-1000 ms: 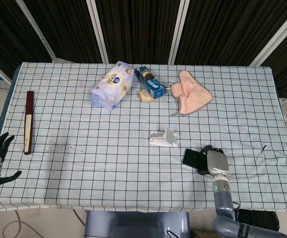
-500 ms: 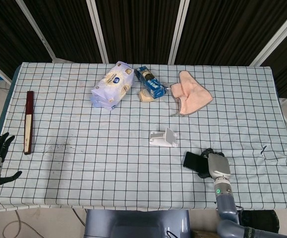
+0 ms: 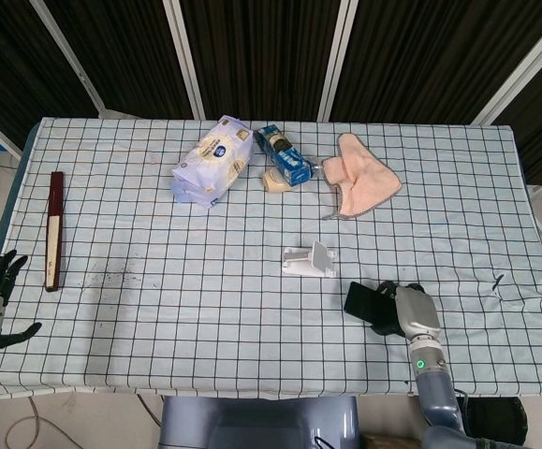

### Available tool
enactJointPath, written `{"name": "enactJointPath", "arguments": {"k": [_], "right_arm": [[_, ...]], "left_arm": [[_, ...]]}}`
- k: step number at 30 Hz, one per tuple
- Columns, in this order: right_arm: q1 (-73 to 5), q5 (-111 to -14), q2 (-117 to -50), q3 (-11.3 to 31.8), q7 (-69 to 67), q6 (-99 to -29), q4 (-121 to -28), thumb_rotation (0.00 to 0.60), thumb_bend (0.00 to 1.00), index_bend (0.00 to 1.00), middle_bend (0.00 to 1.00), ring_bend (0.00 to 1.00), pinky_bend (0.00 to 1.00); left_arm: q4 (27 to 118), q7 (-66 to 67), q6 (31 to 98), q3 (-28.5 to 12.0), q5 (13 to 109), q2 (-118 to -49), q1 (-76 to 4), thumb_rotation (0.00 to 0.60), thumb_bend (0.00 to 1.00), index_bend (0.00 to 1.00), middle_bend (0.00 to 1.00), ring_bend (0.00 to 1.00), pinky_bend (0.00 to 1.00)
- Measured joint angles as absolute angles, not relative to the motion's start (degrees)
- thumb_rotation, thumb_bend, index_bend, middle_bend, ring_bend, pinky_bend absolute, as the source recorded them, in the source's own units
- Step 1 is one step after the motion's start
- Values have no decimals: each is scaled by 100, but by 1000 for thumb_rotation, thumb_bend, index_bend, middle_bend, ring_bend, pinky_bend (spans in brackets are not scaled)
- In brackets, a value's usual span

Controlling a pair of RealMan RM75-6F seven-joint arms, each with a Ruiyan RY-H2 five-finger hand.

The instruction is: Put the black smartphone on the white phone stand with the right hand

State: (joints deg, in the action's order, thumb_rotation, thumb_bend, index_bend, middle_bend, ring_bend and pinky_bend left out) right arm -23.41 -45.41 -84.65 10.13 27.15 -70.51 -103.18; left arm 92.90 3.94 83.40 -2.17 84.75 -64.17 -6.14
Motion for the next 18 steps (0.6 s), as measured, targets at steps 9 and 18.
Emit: {"name": "enactJointPath", "arguments": {"k": [9, 18], "right_arm": [[-2332, -4611, -8514, 1280, 2124, -7019, -10316, 600, 735, 587, 495, 484, 162], [-2287, -4911, -8831, 1890, 167, -6707, -10058, 600, 734, 587, 472, 460, 162]], "left_arm": [[9298, 377, 8335, -221, 8467, -6412, -616, 600, 0, 0, 0, 0, 0], [9307, 370, 8309, -223, 8445, -6406, -624, 600, 0, 0, 0, 0, 0]]}}
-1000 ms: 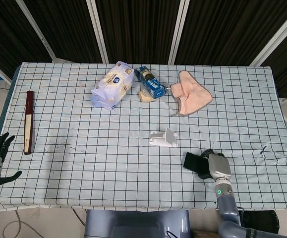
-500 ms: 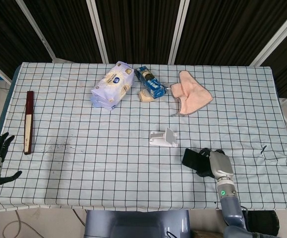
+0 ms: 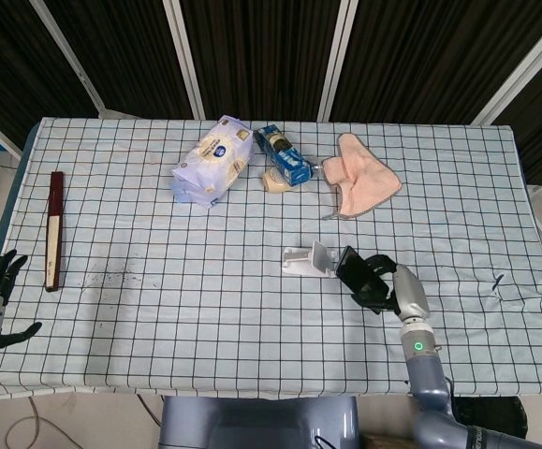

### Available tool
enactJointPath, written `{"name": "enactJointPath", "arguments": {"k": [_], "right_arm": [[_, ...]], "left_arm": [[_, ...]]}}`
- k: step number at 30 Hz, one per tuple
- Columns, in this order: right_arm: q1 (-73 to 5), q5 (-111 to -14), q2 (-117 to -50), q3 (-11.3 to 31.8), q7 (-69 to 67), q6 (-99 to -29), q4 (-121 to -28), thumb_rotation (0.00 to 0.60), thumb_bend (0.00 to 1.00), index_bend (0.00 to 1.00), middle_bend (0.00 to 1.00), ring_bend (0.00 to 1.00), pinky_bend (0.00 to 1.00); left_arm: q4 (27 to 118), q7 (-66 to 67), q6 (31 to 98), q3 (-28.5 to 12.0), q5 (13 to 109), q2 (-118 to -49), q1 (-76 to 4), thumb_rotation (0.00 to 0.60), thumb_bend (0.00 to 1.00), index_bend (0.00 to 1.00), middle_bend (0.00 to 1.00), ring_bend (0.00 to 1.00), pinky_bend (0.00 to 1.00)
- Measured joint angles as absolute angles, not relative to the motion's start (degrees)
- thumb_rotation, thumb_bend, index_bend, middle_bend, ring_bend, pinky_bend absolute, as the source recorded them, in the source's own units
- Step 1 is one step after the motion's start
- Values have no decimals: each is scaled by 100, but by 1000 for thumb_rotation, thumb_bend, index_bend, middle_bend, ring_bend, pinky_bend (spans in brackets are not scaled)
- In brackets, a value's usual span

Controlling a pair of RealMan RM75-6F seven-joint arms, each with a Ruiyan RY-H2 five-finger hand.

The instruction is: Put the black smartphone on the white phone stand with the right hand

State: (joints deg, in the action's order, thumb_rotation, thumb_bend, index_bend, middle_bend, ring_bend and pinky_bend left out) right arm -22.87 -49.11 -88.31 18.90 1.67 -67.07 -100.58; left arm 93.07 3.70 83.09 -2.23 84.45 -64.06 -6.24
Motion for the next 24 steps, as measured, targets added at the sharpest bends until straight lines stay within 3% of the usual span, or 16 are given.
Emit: {"name": "enactJointPath", "arguments": {"k": [13, 24], "right_arm": [[-2306, -6070, -9166, 2252, -2444, -6040, -9097, 600, 762, 587, 469, 393, 162], [-2487, -7262, -9229, 2174, -4486, -5620, -7930, 600, 995, 587, 465, 384, 162]], "left_arm": [[9328, 365, 8249, -232, 8384, -6410, -639, 600, 0, 0, 0, 0, 0], [9298, 458, 8291, -290, 8301, -6487, -637, 600, 0, 0, 0, 0, 0]]}}
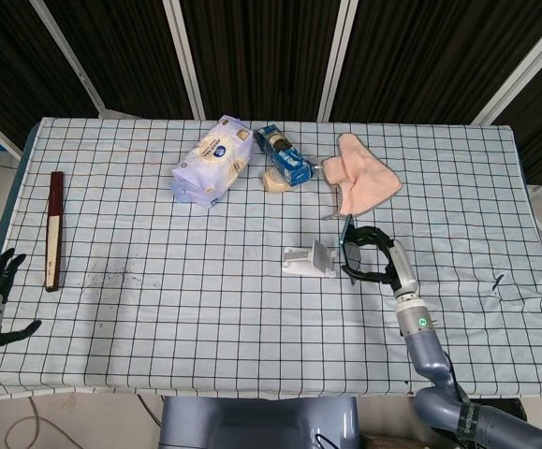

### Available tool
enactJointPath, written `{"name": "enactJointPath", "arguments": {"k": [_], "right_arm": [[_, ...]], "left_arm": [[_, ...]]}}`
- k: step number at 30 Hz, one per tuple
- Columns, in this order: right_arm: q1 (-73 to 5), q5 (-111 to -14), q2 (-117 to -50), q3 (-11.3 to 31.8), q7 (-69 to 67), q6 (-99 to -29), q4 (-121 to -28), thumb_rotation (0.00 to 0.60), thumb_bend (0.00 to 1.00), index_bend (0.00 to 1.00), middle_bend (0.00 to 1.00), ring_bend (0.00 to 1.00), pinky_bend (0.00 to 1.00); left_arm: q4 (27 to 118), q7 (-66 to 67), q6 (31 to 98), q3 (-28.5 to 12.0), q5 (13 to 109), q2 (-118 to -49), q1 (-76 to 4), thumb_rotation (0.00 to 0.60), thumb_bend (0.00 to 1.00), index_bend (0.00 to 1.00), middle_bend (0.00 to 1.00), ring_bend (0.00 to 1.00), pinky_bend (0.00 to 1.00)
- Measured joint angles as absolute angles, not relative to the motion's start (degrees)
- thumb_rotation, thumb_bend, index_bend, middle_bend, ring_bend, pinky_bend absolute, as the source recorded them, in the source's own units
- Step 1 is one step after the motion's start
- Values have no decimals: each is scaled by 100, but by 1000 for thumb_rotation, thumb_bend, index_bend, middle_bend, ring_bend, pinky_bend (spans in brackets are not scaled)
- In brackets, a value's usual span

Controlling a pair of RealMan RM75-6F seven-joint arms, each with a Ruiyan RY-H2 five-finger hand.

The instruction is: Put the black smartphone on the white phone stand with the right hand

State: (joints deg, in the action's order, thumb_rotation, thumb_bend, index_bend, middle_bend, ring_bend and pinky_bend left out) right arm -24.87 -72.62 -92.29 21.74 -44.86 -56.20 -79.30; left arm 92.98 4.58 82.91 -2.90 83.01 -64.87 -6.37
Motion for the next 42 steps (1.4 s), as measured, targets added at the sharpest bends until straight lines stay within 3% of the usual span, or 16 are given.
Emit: {"name": "enactJointPath", "arguments": {"k": [21, 42], "right_arm": [[-3126, -8016, -9820, 1789, -6036, -5594, -6318, 600, 1000, 587, 460, 375, 162], [-3429, -8270, -10689, 1555, -6676, -6217, -4728, 600, 1000, 557, 425, 331, 162]], "left_arm": [[9251, 694, 8280, -371, 8105, -6613, -649, 600, 0, 0, 0, 0, 0], [9219, 864, 8297, -432, 7943, -6707, -641, 600, 0, 0, 0, 0, 0]]}}
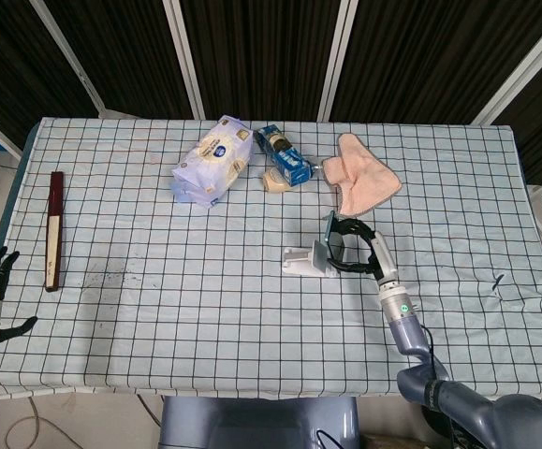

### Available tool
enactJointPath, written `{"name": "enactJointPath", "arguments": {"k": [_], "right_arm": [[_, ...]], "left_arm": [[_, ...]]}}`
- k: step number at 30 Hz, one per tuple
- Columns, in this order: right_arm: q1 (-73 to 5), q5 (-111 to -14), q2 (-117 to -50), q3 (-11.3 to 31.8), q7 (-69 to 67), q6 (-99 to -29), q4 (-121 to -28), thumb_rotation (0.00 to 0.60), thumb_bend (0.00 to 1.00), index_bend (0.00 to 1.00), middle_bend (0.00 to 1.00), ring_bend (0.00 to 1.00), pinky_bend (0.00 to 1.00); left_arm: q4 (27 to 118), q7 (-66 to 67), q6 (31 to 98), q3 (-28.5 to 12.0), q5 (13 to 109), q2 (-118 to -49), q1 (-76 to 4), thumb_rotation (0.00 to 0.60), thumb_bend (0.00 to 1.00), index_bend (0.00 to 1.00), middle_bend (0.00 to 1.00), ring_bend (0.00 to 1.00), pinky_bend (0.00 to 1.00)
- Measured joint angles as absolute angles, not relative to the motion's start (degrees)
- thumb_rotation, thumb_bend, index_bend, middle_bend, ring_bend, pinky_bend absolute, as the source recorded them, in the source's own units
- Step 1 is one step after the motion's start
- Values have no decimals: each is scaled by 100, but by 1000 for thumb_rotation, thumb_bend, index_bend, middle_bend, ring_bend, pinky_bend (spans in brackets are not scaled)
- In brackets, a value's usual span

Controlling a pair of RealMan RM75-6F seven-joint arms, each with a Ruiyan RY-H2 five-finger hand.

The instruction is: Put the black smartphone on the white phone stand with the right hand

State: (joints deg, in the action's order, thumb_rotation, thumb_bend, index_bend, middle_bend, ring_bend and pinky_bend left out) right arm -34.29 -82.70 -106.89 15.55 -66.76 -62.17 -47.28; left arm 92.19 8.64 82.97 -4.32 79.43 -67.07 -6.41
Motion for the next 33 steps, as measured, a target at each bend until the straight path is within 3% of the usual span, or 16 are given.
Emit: {"name": "enactJointPath", "arguments": {"k": [33], "right_arm": [[-3628, -8149, -11275, 1418, -6821, -6378, -4073, 600, 1000, 499, 389, 292, 162]], "left_arm": [[9233, 769, 8242, -464, 7857, -6677, -645, 600, 0, 0, 0, 0, 0]]}}
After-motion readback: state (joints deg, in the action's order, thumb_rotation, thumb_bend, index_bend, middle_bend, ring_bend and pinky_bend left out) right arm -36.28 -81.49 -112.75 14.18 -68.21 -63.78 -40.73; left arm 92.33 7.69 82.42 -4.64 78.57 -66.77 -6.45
